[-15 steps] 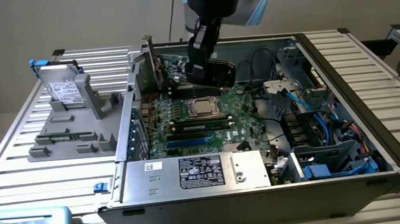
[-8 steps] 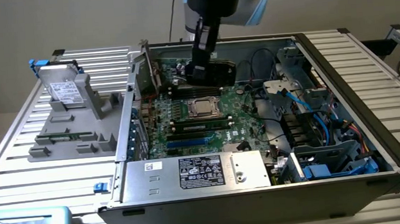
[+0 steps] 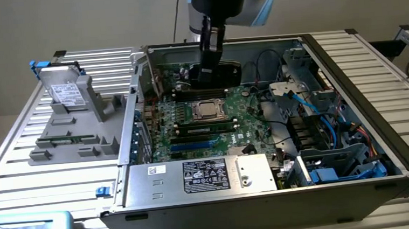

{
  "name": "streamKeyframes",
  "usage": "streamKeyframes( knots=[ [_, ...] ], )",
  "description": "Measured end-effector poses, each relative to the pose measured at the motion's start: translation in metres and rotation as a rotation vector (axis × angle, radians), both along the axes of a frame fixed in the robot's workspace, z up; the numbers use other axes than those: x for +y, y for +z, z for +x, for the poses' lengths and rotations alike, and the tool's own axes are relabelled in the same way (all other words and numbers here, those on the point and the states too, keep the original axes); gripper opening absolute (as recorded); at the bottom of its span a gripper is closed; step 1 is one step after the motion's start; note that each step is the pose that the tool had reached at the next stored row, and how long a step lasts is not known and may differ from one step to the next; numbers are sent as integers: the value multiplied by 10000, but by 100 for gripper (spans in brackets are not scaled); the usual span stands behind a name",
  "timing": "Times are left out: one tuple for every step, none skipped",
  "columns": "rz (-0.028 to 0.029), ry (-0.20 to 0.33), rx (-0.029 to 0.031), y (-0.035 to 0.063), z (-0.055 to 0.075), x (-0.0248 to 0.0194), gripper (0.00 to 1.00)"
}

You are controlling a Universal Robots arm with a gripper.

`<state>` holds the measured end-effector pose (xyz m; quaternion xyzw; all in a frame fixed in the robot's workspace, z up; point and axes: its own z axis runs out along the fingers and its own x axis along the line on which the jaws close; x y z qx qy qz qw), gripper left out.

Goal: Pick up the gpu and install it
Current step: 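Insert the gpu into the slot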

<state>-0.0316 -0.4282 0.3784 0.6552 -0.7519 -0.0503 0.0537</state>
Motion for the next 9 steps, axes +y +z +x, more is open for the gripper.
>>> streamKeyframes(
  knots=[
    [0,185,0,0,0,0,28],
    [0,364,0,0,0,0,28],
    [0,541,0,0,0,0,28],
    [1,656,6,-1,2,0,28],
    [-1,675,27,0,3,0,28],
    [0,676,26,0,2,0,28],
    [-1,677,27,0,2,0,28],
    [-1,679,27,0,3,0,28],
    [0,680,27,-1,3,0,28]
  ],
)
